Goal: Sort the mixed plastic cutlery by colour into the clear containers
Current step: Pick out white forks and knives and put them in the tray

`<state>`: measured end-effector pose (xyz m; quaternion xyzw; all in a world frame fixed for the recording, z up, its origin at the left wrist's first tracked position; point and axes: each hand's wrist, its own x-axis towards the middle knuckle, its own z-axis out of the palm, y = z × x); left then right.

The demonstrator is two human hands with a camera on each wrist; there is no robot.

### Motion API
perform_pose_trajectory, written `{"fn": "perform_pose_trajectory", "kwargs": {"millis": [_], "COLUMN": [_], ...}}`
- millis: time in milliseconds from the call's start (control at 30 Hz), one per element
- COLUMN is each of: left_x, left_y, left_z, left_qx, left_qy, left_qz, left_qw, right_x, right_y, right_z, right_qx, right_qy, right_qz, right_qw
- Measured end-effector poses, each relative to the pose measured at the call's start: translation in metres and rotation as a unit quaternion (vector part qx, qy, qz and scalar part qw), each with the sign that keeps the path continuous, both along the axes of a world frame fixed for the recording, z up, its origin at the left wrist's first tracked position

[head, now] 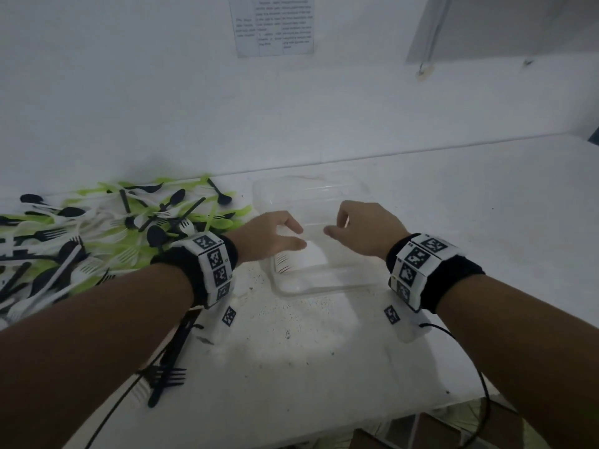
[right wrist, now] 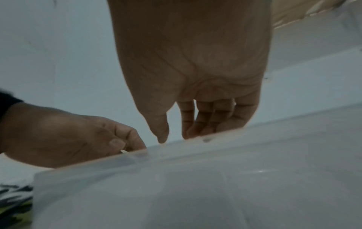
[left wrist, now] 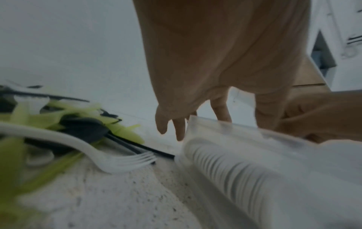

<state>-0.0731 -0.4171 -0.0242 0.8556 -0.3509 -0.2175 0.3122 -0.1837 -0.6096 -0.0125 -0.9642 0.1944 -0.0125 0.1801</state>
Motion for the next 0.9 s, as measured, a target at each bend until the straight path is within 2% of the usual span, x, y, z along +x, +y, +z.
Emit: {"fn": "perform_pose_trajectory", "kwargs": {"millis": [67, 133, 233, 367, 567, 667, 800, 900], "left_x": [0.004, 0.013, 0.024, 0.026, 0.016, 0.015, 0.015, 0.018], "left_y": [0.017, 0.040, 0.084, 0.146, 0.215, 0.238, 0.257, 0.264], "left_z": [0.010, 0.023, 0.041, 0.053, 0.051, 0.043, 0.029, 0.024], "left_qx": [-0.008, -0.018, 0.026, 0.101, 0.166, 0.184, 0.188, 0.184], "left_qy": [-0.072, -0.111, -0.103, -0.068, -0.055, -0.043, -0.030, -0.034], "left_qz": [0.023, 0.062, 0.120, 0.168, 0.198, 0.197, 0.173, 0.157], "left_qw": [0.997, 0.992, 0.987, 0.978, 0.964, 0.962, 0.966, 0.970], "right_x": [0.007, 0.016, 0.032, 0.058, 0.084, 0.089, 0.094, 0.098], "right_y": [0.006, 0.017, 0.047, 0.096, 0.166, 0.194, 0.214, 0.215], "right_z": [0.005, 0.012, 0.024, 0.033, 0.031, 0.020, 0.000, -0.013], "right_qx": [0.073, 0.150, 0.236, 0.267, 0.211, 0.153, 0.089, 0.003], "right_qy": [-0.068, -0.116, -0.133, -0.085, -0.004, 0.023, 0.055, 0.099], "right_qz": [-0.006, -0.004, 0.033, 0.114, 0.201, 0.229, 0.241, 0.244], "right_qw": [0.995, 0.982, 0.962, 0.953, 0.957, 0.961, 0.965, 0.965]}}
